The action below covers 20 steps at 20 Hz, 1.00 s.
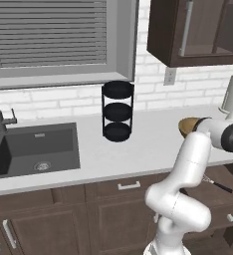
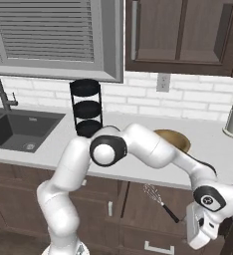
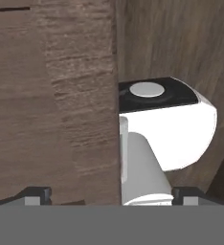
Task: Pick the whisk from the drawer and place it on the counter.
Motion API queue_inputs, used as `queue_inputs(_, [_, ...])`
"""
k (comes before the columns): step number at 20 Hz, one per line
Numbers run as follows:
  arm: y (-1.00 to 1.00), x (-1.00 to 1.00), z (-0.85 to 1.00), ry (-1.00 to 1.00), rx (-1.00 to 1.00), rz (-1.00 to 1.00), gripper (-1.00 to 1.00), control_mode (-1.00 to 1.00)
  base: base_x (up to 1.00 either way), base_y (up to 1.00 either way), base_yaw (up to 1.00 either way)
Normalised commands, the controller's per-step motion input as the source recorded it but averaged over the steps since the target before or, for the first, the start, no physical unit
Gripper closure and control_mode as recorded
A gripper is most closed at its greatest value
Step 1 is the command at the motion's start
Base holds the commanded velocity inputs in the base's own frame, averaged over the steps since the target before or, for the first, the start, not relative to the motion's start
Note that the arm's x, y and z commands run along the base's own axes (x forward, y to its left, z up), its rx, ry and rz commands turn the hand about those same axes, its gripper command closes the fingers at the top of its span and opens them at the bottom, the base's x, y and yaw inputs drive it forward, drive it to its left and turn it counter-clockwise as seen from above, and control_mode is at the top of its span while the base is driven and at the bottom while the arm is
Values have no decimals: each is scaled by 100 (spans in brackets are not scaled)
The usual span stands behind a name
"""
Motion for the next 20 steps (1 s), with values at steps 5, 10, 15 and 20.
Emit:
queue_inputs(5, [38,10,-26,-6,0,0,-100,-100,0,0,0])
queue_inputs(10, [24,14,-19,-6,-1,1,-100,-100,0,0,0])
queue_inputs(15, [-54,-52,-16,0,-11,2,-100,-100,0,0,0])
queue_inputs(20, [-100,-100,-15,0,-2,1,-100,-100,0,0,0])
